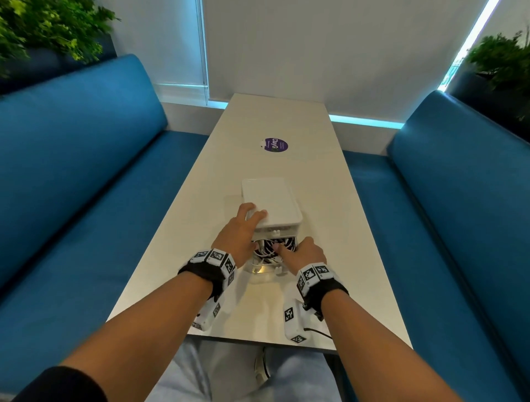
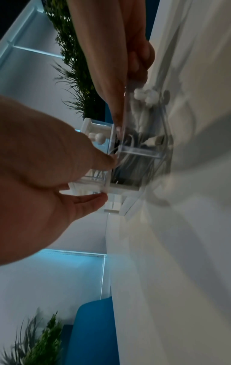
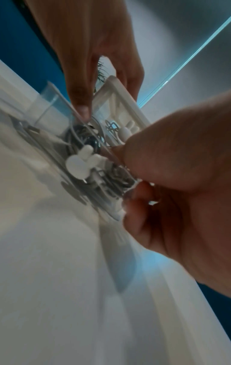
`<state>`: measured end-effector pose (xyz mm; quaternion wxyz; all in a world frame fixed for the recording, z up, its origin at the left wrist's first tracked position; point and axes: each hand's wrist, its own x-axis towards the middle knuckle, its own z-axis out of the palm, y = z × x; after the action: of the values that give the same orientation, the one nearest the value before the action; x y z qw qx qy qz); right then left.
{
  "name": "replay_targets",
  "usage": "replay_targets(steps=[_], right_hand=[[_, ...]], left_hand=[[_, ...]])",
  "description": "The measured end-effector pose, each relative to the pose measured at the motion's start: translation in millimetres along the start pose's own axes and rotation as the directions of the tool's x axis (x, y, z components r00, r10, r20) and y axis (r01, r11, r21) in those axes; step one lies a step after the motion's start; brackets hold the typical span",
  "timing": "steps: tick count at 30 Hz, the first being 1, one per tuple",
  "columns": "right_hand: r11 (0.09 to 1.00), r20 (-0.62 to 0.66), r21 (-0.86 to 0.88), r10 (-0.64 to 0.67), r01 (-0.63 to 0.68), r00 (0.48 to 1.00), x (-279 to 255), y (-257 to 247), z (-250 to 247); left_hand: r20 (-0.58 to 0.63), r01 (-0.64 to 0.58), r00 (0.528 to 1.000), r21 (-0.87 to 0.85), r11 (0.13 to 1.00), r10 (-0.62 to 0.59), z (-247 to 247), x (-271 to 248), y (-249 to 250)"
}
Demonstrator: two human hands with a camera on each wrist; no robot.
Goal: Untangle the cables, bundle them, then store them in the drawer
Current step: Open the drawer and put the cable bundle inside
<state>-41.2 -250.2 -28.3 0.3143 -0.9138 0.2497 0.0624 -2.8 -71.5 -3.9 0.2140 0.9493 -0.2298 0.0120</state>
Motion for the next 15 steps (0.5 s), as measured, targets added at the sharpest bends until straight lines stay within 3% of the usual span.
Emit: replay_targets(steps=[8, 15], right_hand=[[0.971, 0.155, 0.240, -0.027, -0.012, 0.988, -3, 11, -9], [0.997, 0.044, 0.007, 0.072, -0.072, 0.996, -1, -7, -1]], left_hand=[[-0.081, 0.072, 0.995, 0.251, 0.965, -0.054, 8, 14, 19], [-0.120, 0.094, 0.991, 0.313, 0.945, -0.059, 10, 16, 22]])
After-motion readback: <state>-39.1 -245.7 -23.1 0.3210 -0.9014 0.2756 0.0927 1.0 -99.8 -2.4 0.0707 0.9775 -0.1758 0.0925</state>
